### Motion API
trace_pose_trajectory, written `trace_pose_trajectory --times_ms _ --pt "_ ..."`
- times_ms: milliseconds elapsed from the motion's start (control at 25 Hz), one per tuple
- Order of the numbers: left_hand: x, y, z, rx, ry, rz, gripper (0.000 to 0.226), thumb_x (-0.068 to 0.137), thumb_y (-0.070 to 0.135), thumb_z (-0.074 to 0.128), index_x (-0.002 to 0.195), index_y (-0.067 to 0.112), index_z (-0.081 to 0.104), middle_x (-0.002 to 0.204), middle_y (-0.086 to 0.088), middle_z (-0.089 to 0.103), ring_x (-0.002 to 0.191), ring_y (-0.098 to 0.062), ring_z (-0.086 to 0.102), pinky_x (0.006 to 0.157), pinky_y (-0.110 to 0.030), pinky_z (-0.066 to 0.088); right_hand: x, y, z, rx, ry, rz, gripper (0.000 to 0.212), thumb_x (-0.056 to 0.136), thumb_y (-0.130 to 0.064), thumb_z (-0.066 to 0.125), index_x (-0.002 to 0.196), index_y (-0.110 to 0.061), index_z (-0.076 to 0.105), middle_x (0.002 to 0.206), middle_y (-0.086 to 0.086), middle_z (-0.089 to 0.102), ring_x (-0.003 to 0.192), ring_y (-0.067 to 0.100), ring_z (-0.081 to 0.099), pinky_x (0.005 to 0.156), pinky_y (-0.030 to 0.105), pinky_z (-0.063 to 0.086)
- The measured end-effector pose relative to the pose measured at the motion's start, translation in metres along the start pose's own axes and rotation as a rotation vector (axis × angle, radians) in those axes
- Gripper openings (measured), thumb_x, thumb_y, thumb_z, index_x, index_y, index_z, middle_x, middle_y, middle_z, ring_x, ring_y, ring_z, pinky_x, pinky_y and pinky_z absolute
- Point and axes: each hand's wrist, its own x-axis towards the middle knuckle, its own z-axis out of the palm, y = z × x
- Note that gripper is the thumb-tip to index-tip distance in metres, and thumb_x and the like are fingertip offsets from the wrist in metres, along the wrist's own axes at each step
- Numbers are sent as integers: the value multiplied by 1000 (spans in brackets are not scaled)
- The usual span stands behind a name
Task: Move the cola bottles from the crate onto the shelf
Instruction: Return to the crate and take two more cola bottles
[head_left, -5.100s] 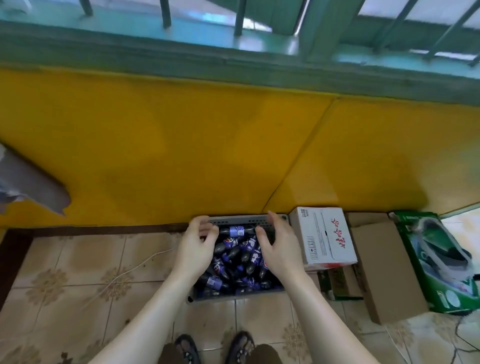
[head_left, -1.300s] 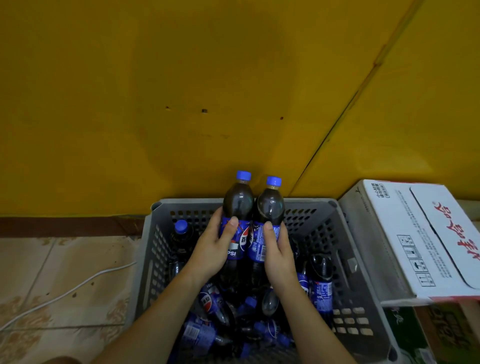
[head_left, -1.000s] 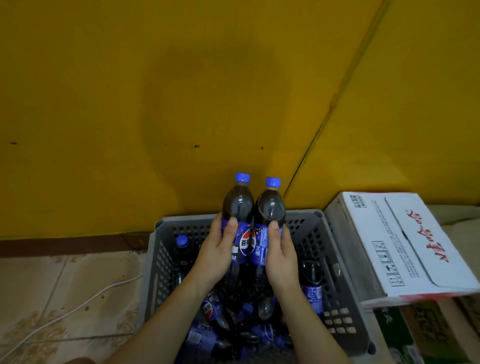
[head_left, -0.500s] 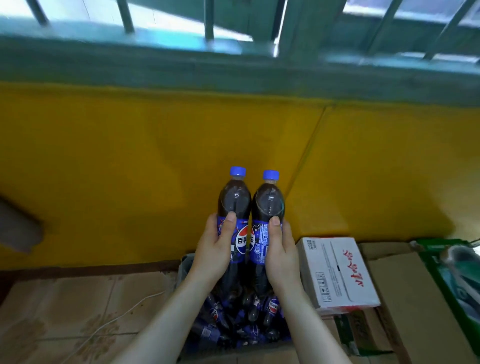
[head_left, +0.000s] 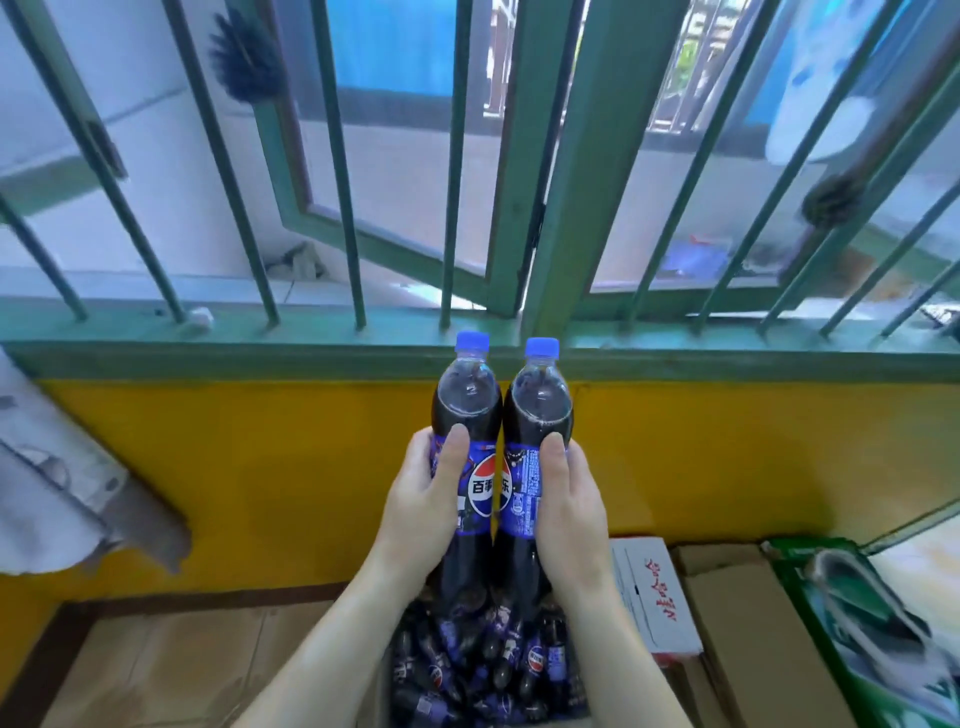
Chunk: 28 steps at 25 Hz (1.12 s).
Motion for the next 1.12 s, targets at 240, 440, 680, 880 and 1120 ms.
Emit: trace_pose_trajectory --times_ms 240,440,680,880,1120 --pt "-28 70 -10 -55 -79 69 29 98 46 51 119 27 59 105 2 76 98 -16 74 86 -39 58 -24 -54 4 28 33 -82 84 83 -88 37 130 -22 57 121 -5 69 116 15 64 100 44 52" --pt "-50 95 -25 -41 -46 129 32 97 50 50 120 30 59 106 6 76 98 -13 73 85 -36 59 -36 -73 10 79 -8 -96 83 82 -91 39 137 -30 53 131 -7 66 124 15 61 104 47 51" --pt "-73 110 -50 13 129 180 31 93 61 51 113 40 62 111 8 74 106 -15 70 98 -51 53 -44 -90 36 146 -175 -119 96 73 -96 42 146 -33 45 141 -7 60 132 15 56 107 49 49" --pt "-106 124 -63 -12 400 222 21 94 56 49 108 43 59 103 24 74 95 6 69 89 -24 54 -54 -113 56 129 -425 -175 99 76 -94 38 153 -32 39 152 -12 49 139 11 47 115 43 41" --pt "-176 122 -75 -58 712 270 42 88 58 51 123 37 59 112 12 74 107 -10 70 96 -39 54 -102 -138 72 150 -752 -218 43 94 -63 41 129 -40 52 102 -42 58 96 -22 56 77 6 46"
